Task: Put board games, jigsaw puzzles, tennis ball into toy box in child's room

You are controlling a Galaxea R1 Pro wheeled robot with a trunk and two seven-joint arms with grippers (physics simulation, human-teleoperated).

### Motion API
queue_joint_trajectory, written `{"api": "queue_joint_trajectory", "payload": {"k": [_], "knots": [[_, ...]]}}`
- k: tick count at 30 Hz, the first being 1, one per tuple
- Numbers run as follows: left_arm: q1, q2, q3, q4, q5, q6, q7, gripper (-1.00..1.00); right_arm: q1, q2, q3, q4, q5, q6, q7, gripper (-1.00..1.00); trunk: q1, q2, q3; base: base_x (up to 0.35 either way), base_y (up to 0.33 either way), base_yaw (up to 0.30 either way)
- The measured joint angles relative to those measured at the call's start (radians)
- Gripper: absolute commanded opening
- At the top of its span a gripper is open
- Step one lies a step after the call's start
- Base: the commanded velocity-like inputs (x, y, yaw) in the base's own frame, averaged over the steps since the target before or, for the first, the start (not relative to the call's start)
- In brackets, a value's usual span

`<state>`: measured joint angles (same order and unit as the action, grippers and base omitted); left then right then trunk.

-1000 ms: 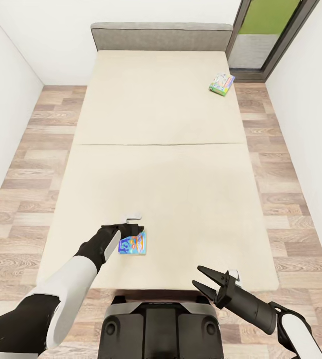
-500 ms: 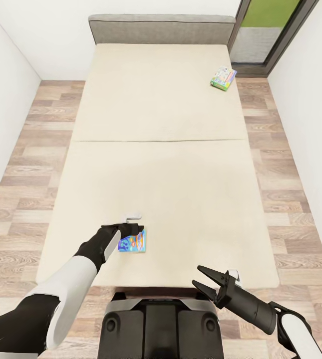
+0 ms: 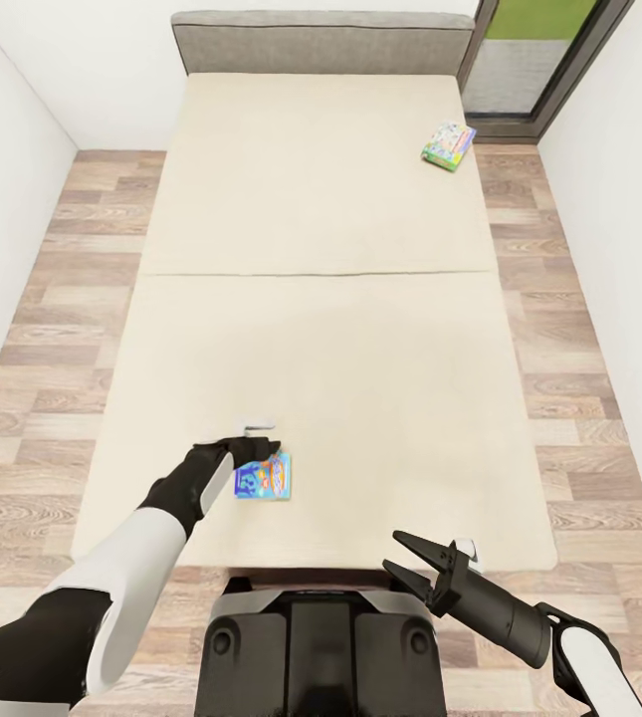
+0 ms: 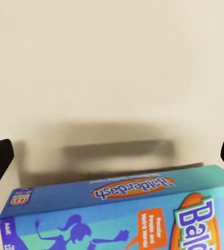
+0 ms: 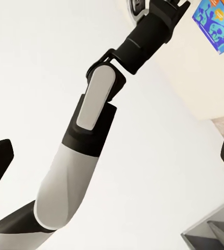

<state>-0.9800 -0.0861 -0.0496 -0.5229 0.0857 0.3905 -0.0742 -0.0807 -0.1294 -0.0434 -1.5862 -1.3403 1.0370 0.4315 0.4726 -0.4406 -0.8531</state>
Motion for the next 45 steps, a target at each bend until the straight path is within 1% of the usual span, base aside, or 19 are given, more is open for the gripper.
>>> {"api": "queue_joint_trajectory", "payload": {"k": [5,22,31,40,45], "knots": [[0.0,0.001,-0.001,-0.012,0.0,0.002,0.0,1.0,0.0,0.0,0.0,0.0,0.0,0.0,0.0,1.0,0.0,0.0,-0.007,0.0,0.0,0.0],[0.0,0.0,-0.001,-0.016,0.001,-0.001,-0.001,1.0,0.0,0.0,0.0,0.0,0.0,-0.001,-0.001,1.0,0.0,0.0,-0.032,0.0,0.0,0.0],[0.0,-0.001,-0.001,-0.033,-0.02,0.008,0.012,1.0,0.0,0.0,0.0,0.0,0.0,-0.002,-0.001,1.0,-0.002,-0.001,-0.045,0.0,0.0,0.0],[0.0,-0.001,-0.001,-0.048,-0.018,0.008,0.012,1.0,0.001,0.0,0.0,0.0,0.0,-0.002,-0.002,1.0,-0.006,-0.001,-0.056,0.0,0.0,0.0],[0.0,-0.001,-0.001,-0.051,-0.017,0.007,0.011,1.0,0.001,0.001,0.0,0.0,0.0,-0.002,-0.002,1.0,-0.008,-0.001,-0.059,0.0,0.0,0.0]]}}
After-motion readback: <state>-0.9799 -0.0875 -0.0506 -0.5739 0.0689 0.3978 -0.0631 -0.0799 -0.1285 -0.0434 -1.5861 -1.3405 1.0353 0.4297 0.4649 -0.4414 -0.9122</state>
